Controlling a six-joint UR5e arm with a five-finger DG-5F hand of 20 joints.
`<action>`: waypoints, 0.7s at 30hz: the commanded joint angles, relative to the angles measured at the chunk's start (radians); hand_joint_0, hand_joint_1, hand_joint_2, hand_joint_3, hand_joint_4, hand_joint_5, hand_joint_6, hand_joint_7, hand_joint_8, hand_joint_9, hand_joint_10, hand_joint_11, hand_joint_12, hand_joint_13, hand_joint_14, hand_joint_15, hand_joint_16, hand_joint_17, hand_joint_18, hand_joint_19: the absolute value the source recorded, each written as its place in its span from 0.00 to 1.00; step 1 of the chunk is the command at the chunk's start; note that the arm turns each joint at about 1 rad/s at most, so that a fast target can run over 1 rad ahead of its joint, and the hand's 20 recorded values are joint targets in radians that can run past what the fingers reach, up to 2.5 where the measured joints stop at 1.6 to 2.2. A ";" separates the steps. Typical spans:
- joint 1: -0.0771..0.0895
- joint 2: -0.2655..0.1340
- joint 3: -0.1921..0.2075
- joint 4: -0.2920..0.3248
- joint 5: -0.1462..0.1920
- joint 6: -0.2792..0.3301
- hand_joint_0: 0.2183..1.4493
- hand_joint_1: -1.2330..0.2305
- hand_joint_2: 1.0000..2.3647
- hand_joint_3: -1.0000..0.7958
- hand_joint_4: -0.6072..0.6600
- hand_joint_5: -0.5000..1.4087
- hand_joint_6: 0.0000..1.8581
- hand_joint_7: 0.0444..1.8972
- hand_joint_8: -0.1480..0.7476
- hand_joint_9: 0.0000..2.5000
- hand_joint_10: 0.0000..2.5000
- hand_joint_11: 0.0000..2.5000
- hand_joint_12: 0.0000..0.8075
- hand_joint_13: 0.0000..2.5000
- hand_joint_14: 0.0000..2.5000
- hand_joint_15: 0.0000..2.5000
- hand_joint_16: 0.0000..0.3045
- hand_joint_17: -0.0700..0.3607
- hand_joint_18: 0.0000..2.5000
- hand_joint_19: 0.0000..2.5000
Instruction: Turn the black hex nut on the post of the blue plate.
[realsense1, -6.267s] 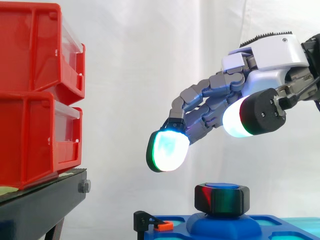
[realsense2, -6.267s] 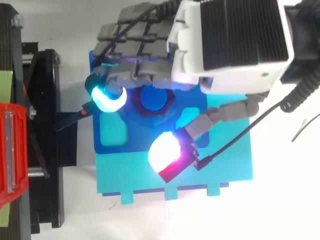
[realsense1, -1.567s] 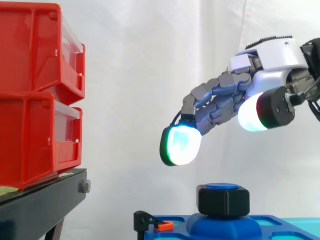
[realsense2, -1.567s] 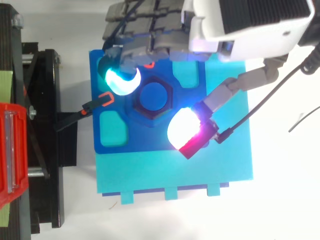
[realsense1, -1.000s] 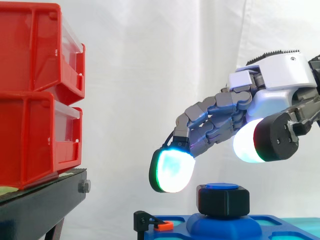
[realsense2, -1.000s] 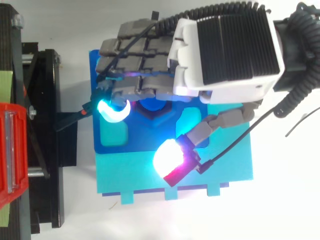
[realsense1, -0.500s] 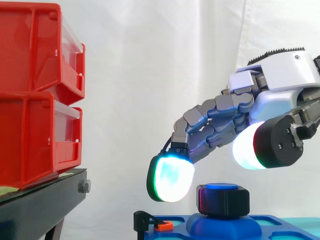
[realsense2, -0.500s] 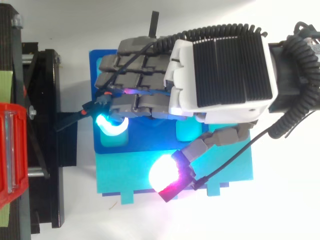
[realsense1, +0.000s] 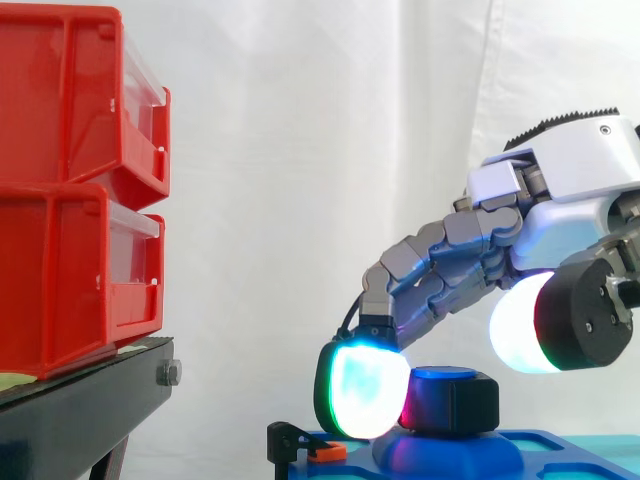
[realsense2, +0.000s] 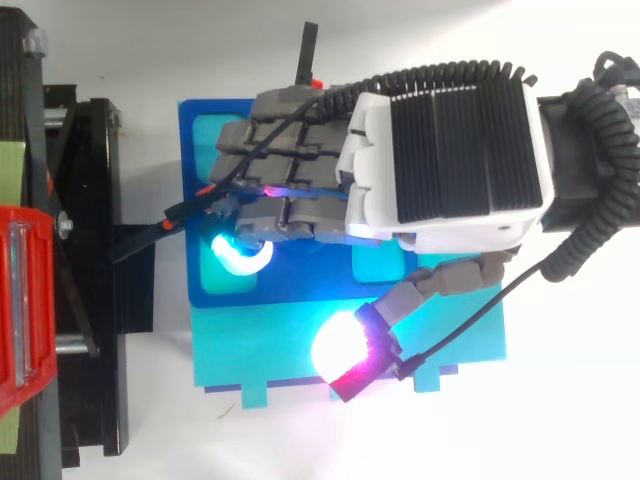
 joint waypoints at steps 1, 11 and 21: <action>-0.002 0.000 -0.002 -0.006 -0.003 -0.001 0.19 0.55 0.00 0.28 0.67 0.17 0.27 0.43 0.49 0.16 0.00 0.00 0.49 0.12 0.00 0.00 0.17 0.44 0.07 0.07; -0.011 0.000 -0.002 -0.007 -0.006 -0.002 0.19 0.55 0.00 0.28 0.67 0.17 0.27 0.43 0.48 0.16 0.00 0.00 0.49 0.12 0.00 0.00 0.17 0.44 0.07 0.07; -0.021 0.000 -0.002 0.003 -0.027 -0.002 0.20 0.55 0.00 0.28 0.67 0.17 0.27 0.43 0.48 0.16 0.00 0.00 0.49 0.12 0.00 0.00 0.17 0.44 0.07 0.07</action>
